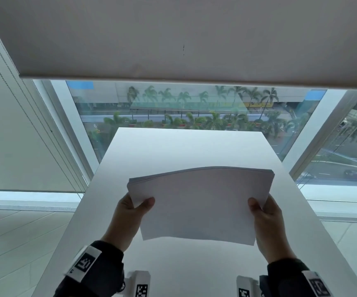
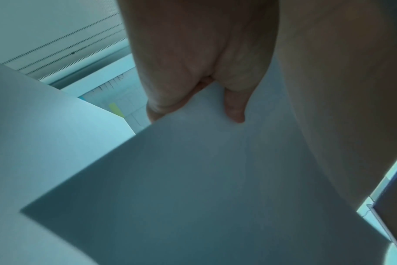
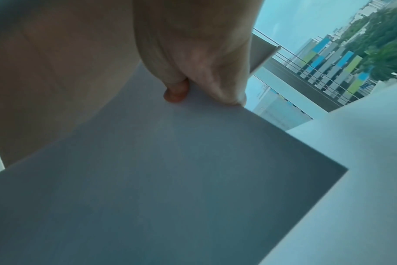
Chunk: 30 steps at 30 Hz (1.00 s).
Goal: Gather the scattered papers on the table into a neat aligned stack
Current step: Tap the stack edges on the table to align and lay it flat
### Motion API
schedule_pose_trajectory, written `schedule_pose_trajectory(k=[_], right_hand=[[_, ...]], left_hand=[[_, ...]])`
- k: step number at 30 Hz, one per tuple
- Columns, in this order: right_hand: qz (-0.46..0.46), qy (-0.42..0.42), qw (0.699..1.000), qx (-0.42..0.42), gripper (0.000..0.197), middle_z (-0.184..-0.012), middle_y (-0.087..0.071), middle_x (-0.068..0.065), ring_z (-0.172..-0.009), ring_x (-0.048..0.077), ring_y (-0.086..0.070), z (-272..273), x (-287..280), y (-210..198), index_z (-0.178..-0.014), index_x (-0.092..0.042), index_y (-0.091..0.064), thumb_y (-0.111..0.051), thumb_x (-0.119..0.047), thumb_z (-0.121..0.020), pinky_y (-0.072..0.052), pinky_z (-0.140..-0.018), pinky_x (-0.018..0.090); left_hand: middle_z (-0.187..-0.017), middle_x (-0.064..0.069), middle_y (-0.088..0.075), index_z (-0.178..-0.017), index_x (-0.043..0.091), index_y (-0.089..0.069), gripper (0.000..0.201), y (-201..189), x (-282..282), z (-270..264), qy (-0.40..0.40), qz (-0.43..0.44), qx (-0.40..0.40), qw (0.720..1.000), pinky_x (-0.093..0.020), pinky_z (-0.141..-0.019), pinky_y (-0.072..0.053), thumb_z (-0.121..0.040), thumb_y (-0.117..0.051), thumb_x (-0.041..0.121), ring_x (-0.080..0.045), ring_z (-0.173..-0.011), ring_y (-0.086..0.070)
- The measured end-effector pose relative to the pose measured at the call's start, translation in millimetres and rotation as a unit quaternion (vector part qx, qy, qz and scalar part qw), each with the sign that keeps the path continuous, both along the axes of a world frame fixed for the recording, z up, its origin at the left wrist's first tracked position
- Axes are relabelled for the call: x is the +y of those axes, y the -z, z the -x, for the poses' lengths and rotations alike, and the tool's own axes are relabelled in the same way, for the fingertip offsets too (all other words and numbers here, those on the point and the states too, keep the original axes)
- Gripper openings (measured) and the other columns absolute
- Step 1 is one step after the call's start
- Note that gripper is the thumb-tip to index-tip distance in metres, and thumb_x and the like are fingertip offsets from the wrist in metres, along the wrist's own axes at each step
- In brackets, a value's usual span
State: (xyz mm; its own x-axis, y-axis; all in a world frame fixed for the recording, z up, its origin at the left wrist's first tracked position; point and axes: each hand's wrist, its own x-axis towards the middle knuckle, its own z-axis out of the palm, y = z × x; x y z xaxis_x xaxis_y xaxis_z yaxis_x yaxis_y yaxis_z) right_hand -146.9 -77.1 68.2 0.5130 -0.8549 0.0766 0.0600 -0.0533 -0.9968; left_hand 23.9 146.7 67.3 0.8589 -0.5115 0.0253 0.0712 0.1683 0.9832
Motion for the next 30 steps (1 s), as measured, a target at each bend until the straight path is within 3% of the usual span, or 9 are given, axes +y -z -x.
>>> schedule_pose_trajectory(k=[2,5,10,14,18,20,24,27,30], right_hand=[[-0.023,-0.006,1.0,-0.019,0.034,-0.072,-0.071,-0.011,-0.067,0.005,-0.062,2,1,9,-0.087,-0.019,-0.063,-0.044,0.009,-0.091,-0.052,-0.061,0.015],[-0.04,-0.043,0.998,-0.027,0.035,-0.071,-0.072,-0.016,-0.064,-0.004,-0.062,5,3,18,-0.09,-0.018,-0.06,-0.041,0.011,-0.091,-0.05,-0.061,0.007],[-0.069,-0.068,0.995,-0.032,0.042,-0.072,-0.073,-0.015,-0.066,-0.004,-0.064,11,6,28,-0.088,-0.019,-0.063,-0.038,0.015,-0.091,-0.051,-0.062,0.008],[-0.069,-0.075,0.994,-0.051,0.052,-0.077,-0.073,-0.014,-0.072,-0.003,-0.065,12,2,27,-0.081,-0.026,-0.072,-0.041,0.014,-0.09,-0.051,-0.068,0.008],[-0.063,-0.111,0.991,-0.028,0.013,-0.079,-0.075,-0.008,-0.074,0.003,-0.067,14,0,33,-0.089,-0.016,-0.067,-0.061,-0.006,-0.085,-0.053,-0.067,0.012],[-0.062,-0.111,0.992,0.003,0.014,-0.078,-0.075,-0.004,-0.076,0.011,-0.065,17,1,40,-0.091,-0.015,-0.067,-0.069,-0.009,-0.078,-0.052,-0.066,0.014],[-0.064,-0.089,0.994,0.019,0.028,-0.073,-0.075,-0.008,-0.068,0.003,-0.066,15,1,40,-0.09,-0.013,-0.064,-0.056,0.013,-0.083,-0.052,-0.062,0.01],[-0.033,-0.069,0.997,0.008,0.03,-0.071,-0.073,-0.011,-0.064,-0.004,-0.063,11,1,31,-0.087,-0.015,-0.062,-0.056,0.014,-0.083,-0.049,-0.061,0.007],[0.015,-0.053,0.998,-0.01,0.039,-0.079,-0.066,-0.005,-0.068,-0.005,-0.059,7,2,21,-0.089,-0.028,-0.062,-0.056,0.01,-0.084,-0.046,-0.063,0.006]], left_hand=[[-0.072,0.016,-0.075,-0.088,0.017,-0.067,0.027,0,-2,4,-0.022,-0.025,-0.023,0.999,-0.008,-0.063,-0.051,-0.084,-0.058,-0.009,0.005,-0.069,-0.067],[-0.072,0.02,-0.074,-0.087,0.02,-0.066,0.026,5,0,6,-0.049,-0.04,-0.048,0.997,-0.005,-0.064,-0.05,-0.08,-0.064,-0.005,0.007,-0.068,-0.065],[-0.075,0.018,-0.074,-0.088,0.023,-0.065,0.024,12,5,13,-0.068,-0.042,-0.055,0.995,-0.007,-0.066,-0.05,-0.067,-0.063,0.011,0.005,-0.069,-0.064],[-0.073,0.019,-0.074,-0.09,0.017,-0.064,0.024,9,3,12,-0.057,-0.03,-0.05,0.997,-0.005,-0.064,-0.049,-0.074,-0.067,-0.001,0.007,-0.067,-0.064],[-0.075,0.009,-0.074,-0.088,0.017,-0.065,0.037,16,6,9,-0.044,-0.014,-0.023,0.999,-0.012,-0.064,-0.052,-0.053,-0.074,0.024,-0.002,-0.071,-0.066],[-0.075,0.005,-0.073,-0.087,0.015,-0.065,0.045,20,8,11,-0.045,-0.021,-0.015,0.999,-0.016,-0.064,-0.053,-0.046,-0.075,0.032,-0.005,-0.071,-0.066],[-0.066,0.014,-0.067,-0.08,0.017,-0.06,0.025,17,8,10,-0.069,-0.015,-0.048,0.996,-0.007,-0.06,-0.046,-0.058,-0.071,0.023,0.002,-0.062,-0.058],[-0.064,0.016,-0.063,-0.08,0.014,-0.057,0.011,9,5,9,-0.083,-0.01,-0.081,0.993,-0.006,-0.055,-0.041,-0.072,-0.058,0.022,0.004,-0.059,-0.052],[-0.059,0.016,-0.059,-0.079,0.012,-0.056,0.015,3,2,12,-0.104,0.003,-0.078,0.992,-0.007,-0.05,-0.038,-0.08,-0.051,0.026,0.004,-0.055,-0.048]])
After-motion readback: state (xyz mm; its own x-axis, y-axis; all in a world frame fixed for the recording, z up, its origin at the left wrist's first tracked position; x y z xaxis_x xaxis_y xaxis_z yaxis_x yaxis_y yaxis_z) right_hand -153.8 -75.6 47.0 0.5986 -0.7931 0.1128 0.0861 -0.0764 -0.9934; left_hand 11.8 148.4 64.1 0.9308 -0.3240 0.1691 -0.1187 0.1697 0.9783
